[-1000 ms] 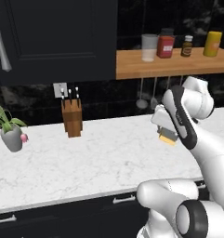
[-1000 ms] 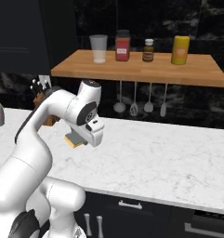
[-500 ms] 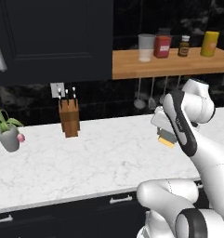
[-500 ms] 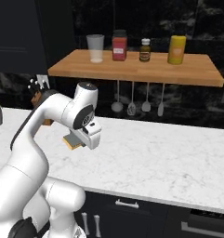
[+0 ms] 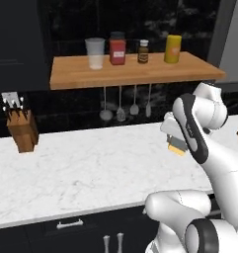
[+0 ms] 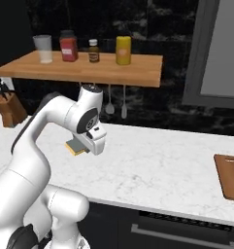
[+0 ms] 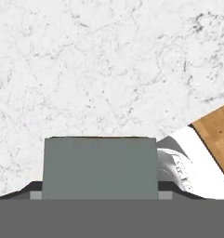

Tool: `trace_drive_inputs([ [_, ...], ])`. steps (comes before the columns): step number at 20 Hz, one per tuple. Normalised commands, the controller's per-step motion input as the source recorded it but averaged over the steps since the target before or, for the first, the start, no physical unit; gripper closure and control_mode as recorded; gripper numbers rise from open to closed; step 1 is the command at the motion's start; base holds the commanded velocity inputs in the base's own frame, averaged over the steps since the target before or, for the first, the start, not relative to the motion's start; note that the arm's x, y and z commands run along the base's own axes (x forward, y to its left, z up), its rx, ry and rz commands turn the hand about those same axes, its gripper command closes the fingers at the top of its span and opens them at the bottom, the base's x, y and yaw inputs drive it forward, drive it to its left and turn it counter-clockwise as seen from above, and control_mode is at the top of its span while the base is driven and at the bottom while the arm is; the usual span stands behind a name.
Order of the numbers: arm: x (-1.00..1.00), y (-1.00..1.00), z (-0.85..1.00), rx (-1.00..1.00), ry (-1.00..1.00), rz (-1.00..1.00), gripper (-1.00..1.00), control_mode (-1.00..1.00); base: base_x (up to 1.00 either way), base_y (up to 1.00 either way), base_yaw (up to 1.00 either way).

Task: Pick up the sponge from the counter and clean the cutting board by briefly scrubbing or pressing down on the cutting board. Once finished, release the sponge.

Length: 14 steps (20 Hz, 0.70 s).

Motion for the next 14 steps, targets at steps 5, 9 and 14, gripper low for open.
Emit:
trace_drive_inputs([
  [5,0.00,0.00,0.00,0.00,0.00,0.00,1.00,1.00,0.29,-1.00,0.03],
  [9,0.00,0.00,0.00,0.00,0.00,0.00,1.00,1.00,0.24,-1.00,0.07],
  [14,0.00,0.00,0.00,0.00,0.00,0.00,1.00,1.00,0.11,-1.00,0.11],
])
